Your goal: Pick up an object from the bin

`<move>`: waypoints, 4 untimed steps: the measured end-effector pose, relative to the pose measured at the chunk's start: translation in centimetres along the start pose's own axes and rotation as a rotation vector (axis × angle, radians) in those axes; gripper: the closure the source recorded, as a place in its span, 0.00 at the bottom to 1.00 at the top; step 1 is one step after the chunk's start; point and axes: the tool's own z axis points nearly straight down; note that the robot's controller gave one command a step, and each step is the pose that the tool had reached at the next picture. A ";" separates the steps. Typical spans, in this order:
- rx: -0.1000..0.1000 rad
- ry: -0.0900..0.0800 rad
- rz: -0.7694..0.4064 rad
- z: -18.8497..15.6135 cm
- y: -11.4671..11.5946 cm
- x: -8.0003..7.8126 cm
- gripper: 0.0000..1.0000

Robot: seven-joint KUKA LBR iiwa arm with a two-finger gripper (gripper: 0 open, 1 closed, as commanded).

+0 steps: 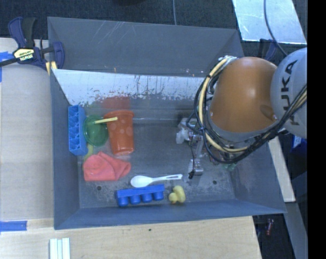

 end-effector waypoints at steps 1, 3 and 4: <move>0.000 -0.008 0.000 -0.3 0.0 -0.2 0.00; 0.000 -0.008 -0.090 8.0 8.5 0.0 0.00; 0.000 -0.008 -0.090 8.0 8.5 0.0 0.00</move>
Offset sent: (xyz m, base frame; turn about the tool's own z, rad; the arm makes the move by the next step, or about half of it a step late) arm -0.0007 0.0850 -0.0804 -0.0899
